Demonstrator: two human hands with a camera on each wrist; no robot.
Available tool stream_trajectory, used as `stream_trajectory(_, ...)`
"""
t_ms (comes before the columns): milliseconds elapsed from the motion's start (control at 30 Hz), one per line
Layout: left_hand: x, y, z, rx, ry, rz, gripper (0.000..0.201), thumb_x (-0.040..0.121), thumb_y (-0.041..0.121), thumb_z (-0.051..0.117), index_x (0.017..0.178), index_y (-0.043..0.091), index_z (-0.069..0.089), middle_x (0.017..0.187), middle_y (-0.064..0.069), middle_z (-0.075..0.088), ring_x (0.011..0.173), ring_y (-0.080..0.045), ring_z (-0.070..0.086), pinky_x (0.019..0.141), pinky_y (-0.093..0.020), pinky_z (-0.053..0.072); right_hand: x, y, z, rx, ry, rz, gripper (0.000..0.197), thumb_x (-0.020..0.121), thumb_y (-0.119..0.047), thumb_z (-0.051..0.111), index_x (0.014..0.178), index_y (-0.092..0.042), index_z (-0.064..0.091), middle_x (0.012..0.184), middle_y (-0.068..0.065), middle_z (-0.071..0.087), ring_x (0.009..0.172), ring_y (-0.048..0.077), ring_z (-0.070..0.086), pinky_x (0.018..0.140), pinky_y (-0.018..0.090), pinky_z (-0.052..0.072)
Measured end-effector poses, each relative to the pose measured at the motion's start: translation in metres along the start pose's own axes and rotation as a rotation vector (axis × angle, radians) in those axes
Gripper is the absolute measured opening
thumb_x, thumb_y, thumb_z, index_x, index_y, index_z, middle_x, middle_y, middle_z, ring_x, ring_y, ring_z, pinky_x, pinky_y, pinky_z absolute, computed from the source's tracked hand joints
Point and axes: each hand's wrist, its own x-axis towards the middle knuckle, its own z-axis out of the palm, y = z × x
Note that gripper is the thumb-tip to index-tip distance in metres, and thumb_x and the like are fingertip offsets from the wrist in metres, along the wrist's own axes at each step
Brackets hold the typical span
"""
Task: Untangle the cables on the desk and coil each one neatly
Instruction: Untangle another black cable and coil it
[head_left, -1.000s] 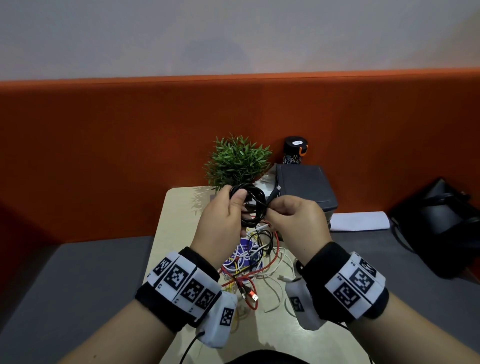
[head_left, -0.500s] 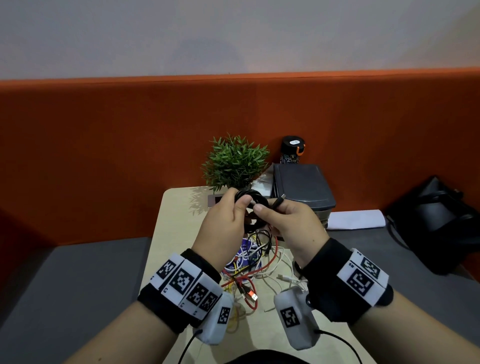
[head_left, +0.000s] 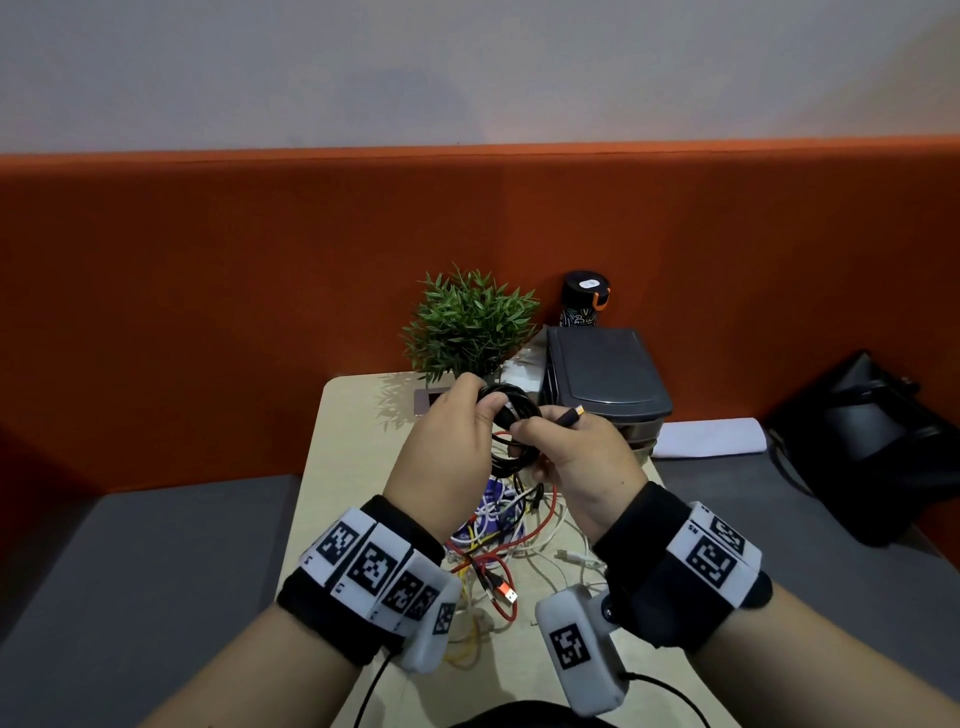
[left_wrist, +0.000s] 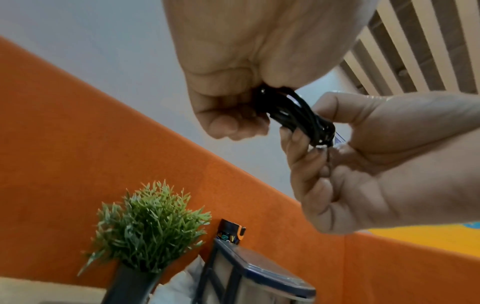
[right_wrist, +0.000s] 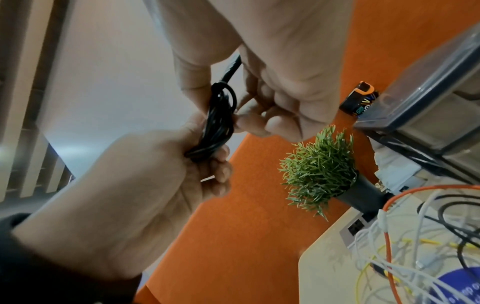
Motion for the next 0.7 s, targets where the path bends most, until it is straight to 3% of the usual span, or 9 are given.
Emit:
stream_trajectory(100, 0.001, 0.002, -0.005, -0.107, -0.055, -0.019, 0.031, 0.1, 0.034, 0.033, 0.087, 0.009, 0.046, 0.077, -0.012, 0.054, 0.072, -0.026, 0.05, 0.061, -0.038, 0.035, -0.001, 0.001, 0.0, 0.047, -0.01, 0.005, 0.014, 0.085, -0.001, 0.059, 0.075, -0.01, 0.064, 0.054, -0.003, 0.057, 0.058, 0.012, 0.05, 0.056, 0.027, 0.033)
stream_trajectory(233, 0.0, 0.0, -0.011, -0.099, -0.08, -0.005, 0.028, 0.1, 0.036, 0.032, 0.087, 0.016, 0.047, 0.076, -0.006, 0.055, 0.071, -0.024, 0.051, 0.063, -0.041, 0.039, -0.002, 0.001, -0.002, 0.091, -0.006, -0.03, 0.017, 0.084, -0.002, 0.063, 0.071, -0.013, 0.065, 0.058, 0.002, 0.059, 0.058, 0.014, 0.049, 0.055, 0.027, 0.032)
stream_trajectory(367, 0.002, -0.003, -0.013, 0.138, -0.065, 0.082, 0.032, 0.1, 0.038, 0.028, 0.099, 0.014, 0.05, 0.08, -0.004, 0.06, 0.076, -0.03, 0.053, 0.063, -0.038, 0.03, -0.003, 0.001, 0.001, 0.083, 0.019, -0.026, 0.024, 0.084, -0.001, 0.062, 0.065, -0.015, 0.061, 0.059, 0.003, 0.058, 0.047, 0.007, 0.048, 0.05, 0.022, 0.032)
stream_trajectory(500, 0.003, 0.002, -0.013, 0.2, 0.032, 0.102, 0.027, 0.101, 0.034, 0.029, 0.105, 0.014, 0.047, 0.082, 0.003, 0.051, 0.076, -0.029, 0.051, 0.067, -0.033, 0.024, 0.0, -0.002, 0.007, 0.125, 0.075, -0.046, 0.027, 0.083, 0.002, 0.06, 0.065, -0.014, 0.047, 0.059, 0.003, 0.05, 0.052, 0.012, 0.05, 0.048, 0.023, 0.041)
stream_trajectory(567, 0.007, 0.001, -0.016, 0.128, 0.014, 0.079, 0.022, 0.101, 0.033, 0.031, 0.099, 0.018, 0.046, 0.082, 0.005, 0.047, 0.074, -0.022, 0.045, 0.064, -0.033, 0.026, 0.001, -0.002, 0.009, 0.074, 0.078, -0.085, 0.019, 0.083, 0.001, 0.059, 0.07, -0.01, 0.049, 0.058, 0.002, 0.052, 0.052, 0.01, 0.052, 0.049, 0.022, 0.044)
stream_trajectory(700, 0.013, -0.014, -0.022, -0.228, -0.142, -0.076, 0.025, 0.098, 0.026, 0.045, 0.074, 0.024, 0.051, 0.069, 0.006, 0.05, 0.065, -0.011, 0.043, 0.059, -0.027, 0.031, -0.004, 0.002, 0.011, 0.027, 0.052, -0.087, 0.022, 0.084, 0.003, 0.058, 0.065, -0.008, 0.054, 0.053, 0.0, 0.055, 0.044, 0.007, 0.05, 0.04, 0.018, 0.033)
